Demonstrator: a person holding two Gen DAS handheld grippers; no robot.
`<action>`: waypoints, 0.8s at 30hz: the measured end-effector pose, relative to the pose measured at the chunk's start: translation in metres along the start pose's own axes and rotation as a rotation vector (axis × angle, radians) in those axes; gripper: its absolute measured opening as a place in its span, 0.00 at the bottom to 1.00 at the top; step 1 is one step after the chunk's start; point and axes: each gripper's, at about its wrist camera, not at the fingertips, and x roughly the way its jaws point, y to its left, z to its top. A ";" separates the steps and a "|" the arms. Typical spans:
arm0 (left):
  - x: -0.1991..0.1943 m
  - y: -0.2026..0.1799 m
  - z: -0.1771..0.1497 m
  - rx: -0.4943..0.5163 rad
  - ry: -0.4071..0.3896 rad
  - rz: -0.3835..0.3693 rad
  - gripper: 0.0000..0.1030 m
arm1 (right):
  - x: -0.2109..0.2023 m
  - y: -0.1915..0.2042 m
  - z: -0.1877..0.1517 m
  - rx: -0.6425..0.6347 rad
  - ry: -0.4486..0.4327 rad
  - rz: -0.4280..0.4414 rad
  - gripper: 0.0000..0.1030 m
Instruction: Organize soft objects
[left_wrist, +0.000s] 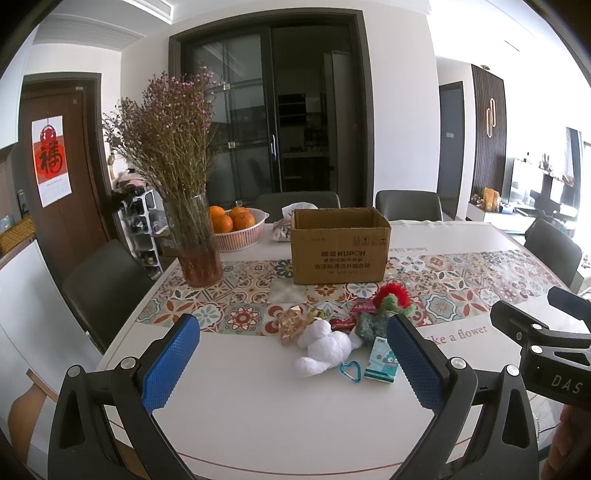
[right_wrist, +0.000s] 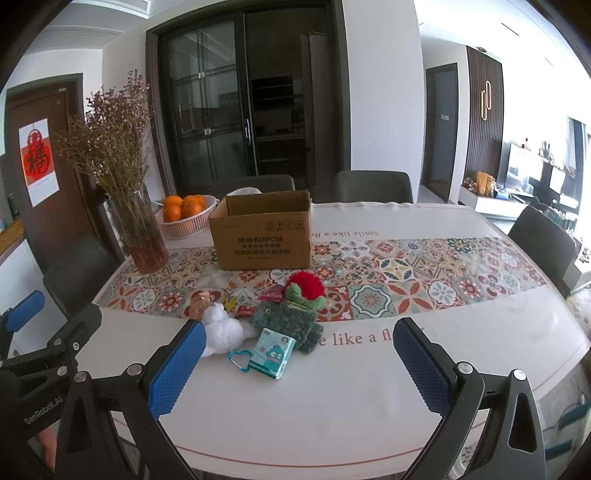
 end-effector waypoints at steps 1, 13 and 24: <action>0.000 0.000 0.000 0.000 0.000 -0.001 1.00 | 0.000 0.000 0.000 0.000 0.001 0.000 1.00; -0.001 -0.003 0.000 0.006 -0.001 -0.012 1.00 | 0.001 -0.002 0.000 0.004 0.006 0.002 1.00; 0.006 -0.007 -0.001 0.044 0.019 -0.024 1.00 | 0.006 -0.004 -0.001 0.027 0.023 -0.008 1.00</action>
